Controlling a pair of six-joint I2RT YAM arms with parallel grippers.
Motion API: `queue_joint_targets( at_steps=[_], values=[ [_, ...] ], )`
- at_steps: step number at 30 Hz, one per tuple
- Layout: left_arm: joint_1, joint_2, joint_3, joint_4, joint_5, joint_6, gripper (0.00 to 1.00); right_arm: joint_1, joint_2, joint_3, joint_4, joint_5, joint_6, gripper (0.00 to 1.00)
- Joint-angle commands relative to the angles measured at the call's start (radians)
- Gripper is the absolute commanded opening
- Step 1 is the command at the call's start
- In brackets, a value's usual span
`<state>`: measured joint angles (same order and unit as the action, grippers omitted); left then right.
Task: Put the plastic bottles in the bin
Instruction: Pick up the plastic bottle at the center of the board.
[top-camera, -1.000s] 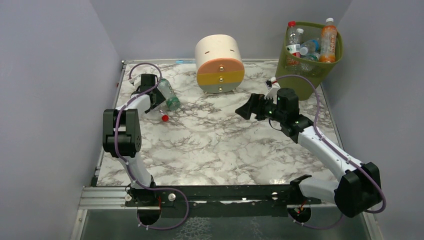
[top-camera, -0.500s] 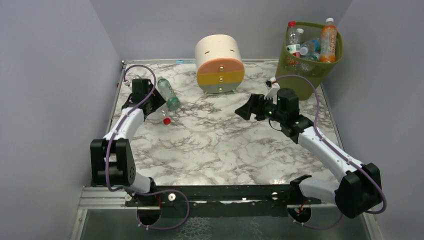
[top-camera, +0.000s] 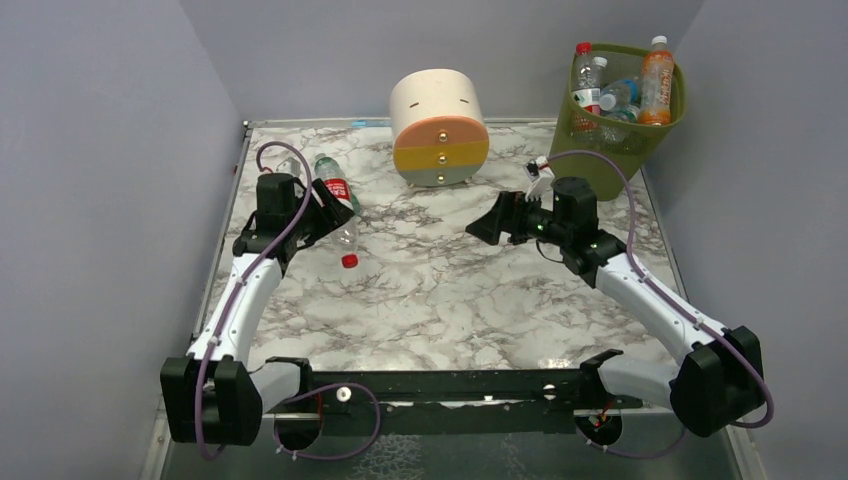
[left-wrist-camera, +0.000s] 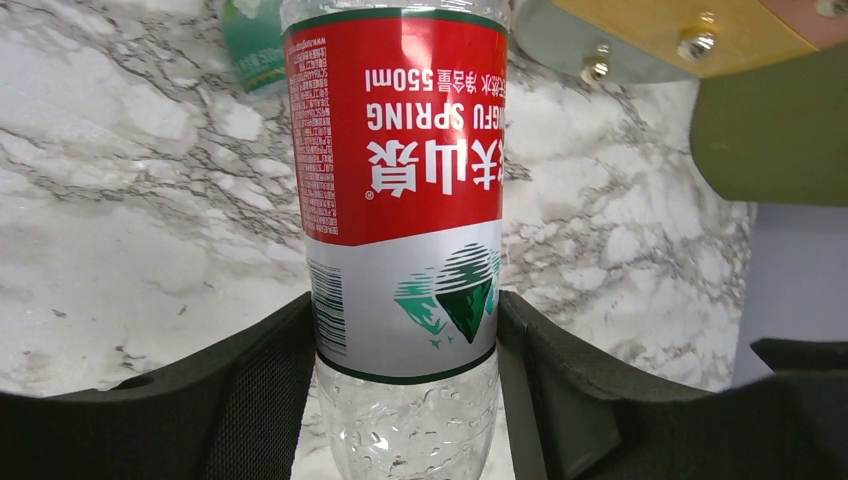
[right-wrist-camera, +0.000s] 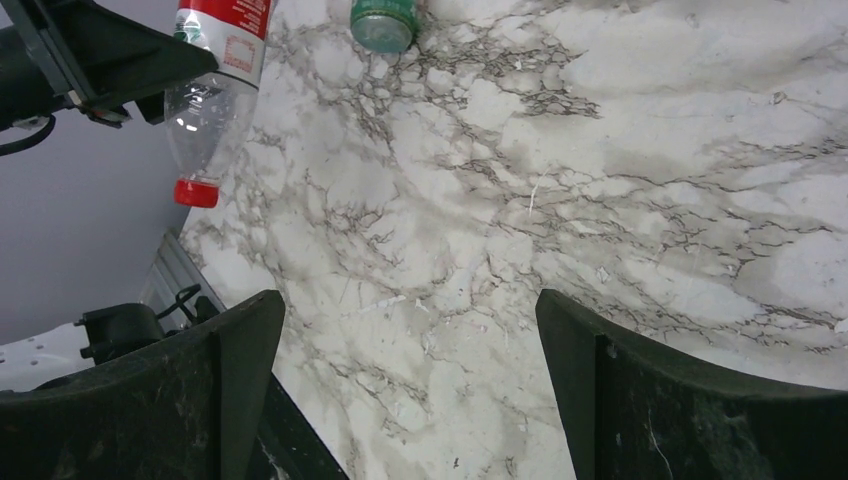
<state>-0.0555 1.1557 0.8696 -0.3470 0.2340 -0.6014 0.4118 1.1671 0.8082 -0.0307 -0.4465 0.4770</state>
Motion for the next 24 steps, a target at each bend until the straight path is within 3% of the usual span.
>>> queue_joint_targets(
  at_steps=[1,12,19,24],
  values=[
    [-0.025,-0.085,-0.011,-0.033,0.123,0.006,0.65,0.007,0.021,0.04,0.004,-0.087,-0.016,1.0],
    [-0.133,-0.119,0.007,-0.013,0.188,-0.011,0.66,0.007,0.128,0.085,0.09,-0.282,0.094,1.0],
    [-0.175,-0.124,-0.004,0.01,0.212,-0.012,0.66,0.007,0.114,0.105,0.139,-0.255,0.139,1.0],
    [-0.224,-0.112,-0.01,0.047,0.234,-0.006,0.66,0.008,0.16,0.151,0.167,-0.336,0.191,1.0]
  ],
)
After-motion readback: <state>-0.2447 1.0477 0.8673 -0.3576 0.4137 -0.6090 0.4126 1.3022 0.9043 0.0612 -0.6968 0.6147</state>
